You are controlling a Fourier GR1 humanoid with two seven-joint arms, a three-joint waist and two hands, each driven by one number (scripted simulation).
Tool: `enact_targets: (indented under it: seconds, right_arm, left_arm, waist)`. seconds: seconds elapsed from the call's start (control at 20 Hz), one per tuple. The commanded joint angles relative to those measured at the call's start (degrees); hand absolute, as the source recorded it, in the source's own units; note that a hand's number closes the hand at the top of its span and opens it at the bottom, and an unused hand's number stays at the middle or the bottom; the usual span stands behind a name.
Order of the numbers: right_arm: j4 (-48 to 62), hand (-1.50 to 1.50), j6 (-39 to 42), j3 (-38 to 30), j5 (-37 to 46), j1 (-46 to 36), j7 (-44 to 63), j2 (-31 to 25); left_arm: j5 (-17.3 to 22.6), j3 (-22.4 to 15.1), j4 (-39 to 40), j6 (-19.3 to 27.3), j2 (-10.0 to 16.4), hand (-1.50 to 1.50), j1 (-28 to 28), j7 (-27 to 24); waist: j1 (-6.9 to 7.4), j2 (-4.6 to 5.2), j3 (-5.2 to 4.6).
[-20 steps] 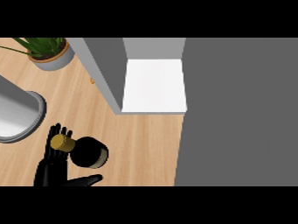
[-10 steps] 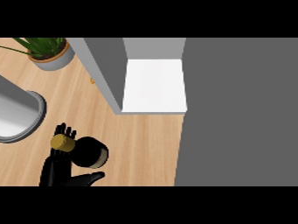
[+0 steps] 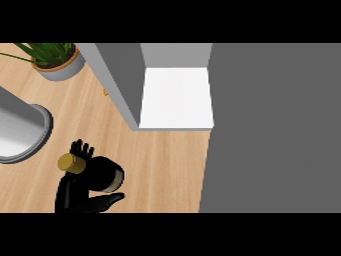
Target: Pick up the wine, place it into the cabinet and close the cabinet
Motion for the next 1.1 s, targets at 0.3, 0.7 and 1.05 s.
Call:
enact_targets:
  seconds: [0.3, 0.7, 1.05]
  right_arm:
    - [-5.93, -1.5, 2.08, -2.79, -7.0, 3.09, 0.91, -0.31]
    - [-4.11, -1.5, 1.89, -3.05, -6.02, 3.02, -0.84, 1.01]
    - [-6.6, -1.5, 1.33, -0.94, -4.32, 3.33, 2.08, 1.68]
  left_arm:
    - [2.23, -0.24, 4.4, -9.25, 0.93, 1.5, -2.74, -0.92]
    - [-10.45, -3.57, 4.47, 0.0, 1.5, 1.5, -3.85, -8.6]
    - [-2.1, 4.55, 8.74, -14.65, 12.51, 1.5, -8.07, -5.09]
  waist:
    - [-0.06, 0.01, 0.02]
    - [-0.1, -0.01, 0.05]
    - [-0.01, -0.01, 0.0]
